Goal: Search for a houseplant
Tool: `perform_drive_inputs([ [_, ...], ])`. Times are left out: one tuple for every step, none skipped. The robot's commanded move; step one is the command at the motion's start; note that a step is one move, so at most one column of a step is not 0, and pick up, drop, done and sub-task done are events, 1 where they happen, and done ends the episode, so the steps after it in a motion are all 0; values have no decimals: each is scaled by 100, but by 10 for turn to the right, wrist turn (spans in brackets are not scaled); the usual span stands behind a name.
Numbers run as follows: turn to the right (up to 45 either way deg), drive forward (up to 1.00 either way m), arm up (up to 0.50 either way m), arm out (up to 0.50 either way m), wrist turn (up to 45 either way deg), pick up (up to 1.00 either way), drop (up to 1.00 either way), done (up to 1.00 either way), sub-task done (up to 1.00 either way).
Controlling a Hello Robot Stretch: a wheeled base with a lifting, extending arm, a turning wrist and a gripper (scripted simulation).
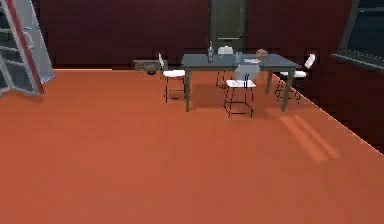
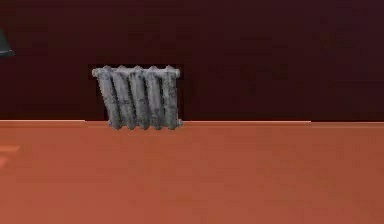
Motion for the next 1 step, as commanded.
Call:
perform_drive_inputs([
  [450,0,0,0,0,0,0,0,0],
])
